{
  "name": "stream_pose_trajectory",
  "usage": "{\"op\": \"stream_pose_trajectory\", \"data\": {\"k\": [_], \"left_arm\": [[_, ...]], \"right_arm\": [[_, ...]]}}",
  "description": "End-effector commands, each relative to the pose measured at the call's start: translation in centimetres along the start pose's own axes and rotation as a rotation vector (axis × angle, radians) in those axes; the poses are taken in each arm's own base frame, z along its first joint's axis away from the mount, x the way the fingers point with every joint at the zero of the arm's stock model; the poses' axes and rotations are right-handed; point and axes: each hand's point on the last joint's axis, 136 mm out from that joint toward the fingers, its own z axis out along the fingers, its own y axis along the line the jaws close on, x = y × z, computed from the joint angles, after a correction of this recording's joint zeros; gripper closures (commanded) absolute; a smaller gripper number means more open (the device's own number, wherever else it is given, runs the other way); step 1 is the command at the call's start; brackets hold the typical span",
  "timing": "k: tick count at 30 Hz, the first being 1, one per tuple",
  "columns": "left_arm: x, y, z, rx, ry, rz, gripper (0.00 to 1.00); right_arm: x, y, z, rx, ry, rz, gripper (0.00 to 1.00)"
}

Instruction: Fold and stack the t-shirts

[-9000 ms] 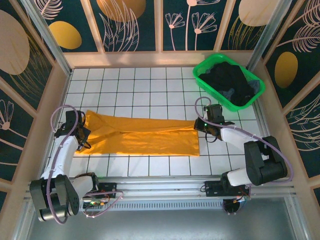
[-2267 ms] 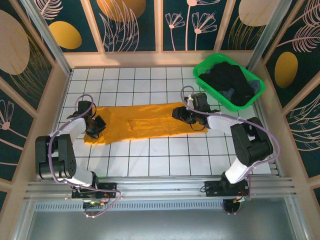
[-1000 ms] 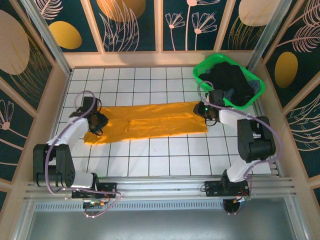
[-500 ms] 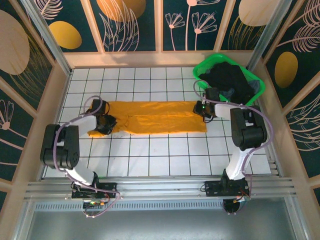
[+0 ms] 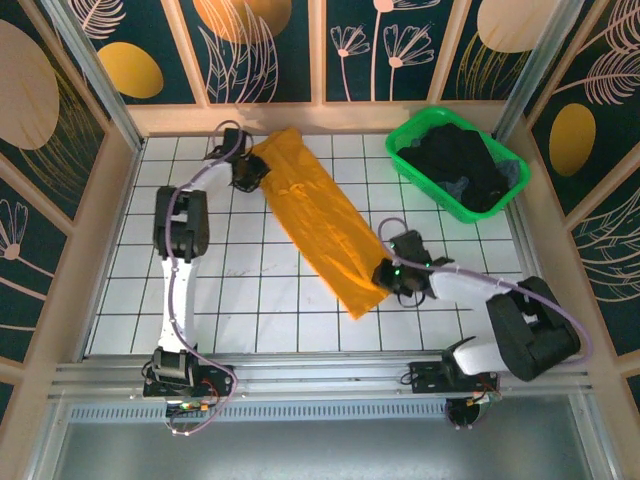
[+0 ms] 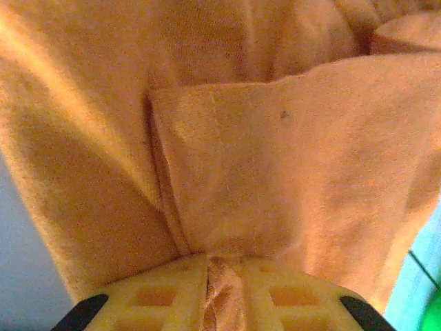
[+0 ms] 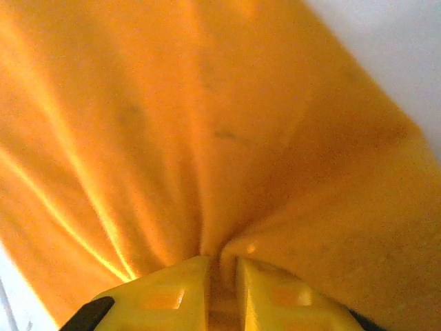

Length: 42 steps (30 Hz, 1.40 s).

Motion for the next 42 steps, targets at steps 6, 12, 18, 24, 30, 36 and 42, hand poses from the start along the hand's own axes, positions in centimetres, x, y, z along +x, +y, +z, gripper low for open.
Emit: {"op": "stream_pose_trajectory", "data": {"k": [6,12,18,24,30,36,42], "left_arm": [[6.7,-4.8,5.6,0.119,0.177,0.062,0.72],[4.4,-7.7,1.1,0.095,0.050,0.200,0.42],[6.1,-5.9,-7.2,-0.003,-0.044,0.228,0.37],[16.3,1.3,-12.1,-0.094,0.129,0.258,0.41],[26.7,9.0,-16.7,-0.199,0.342,0.303,0.48],[33.0,13.2,-20.3,-0.248,0.511,0.344,0.50],[38.0,14.7,-21.7,-0.275,0.639,0.371,0.46]], "right_arm": [[8.1,2.9,0.9,-0.128,0.210,0.041,0.74],[6.2,6.1,-0.1,-0.159,0.179,-0.039,0.62],[2.6,2.2,-3.5,0.059,0.044,0.007,0.57],[2.2,-3.8,-6.2,0.259,0.051,0.089,0.57],[4.8,-3.9,-4.6,0.249,0.183,0.051,0.57],[7.9,-2.7,-3.4,0.192,0.261,-0.006,0.56],[9.1,-3.1,-2.6,0.192,0.295,-0.002,0.67]]}}
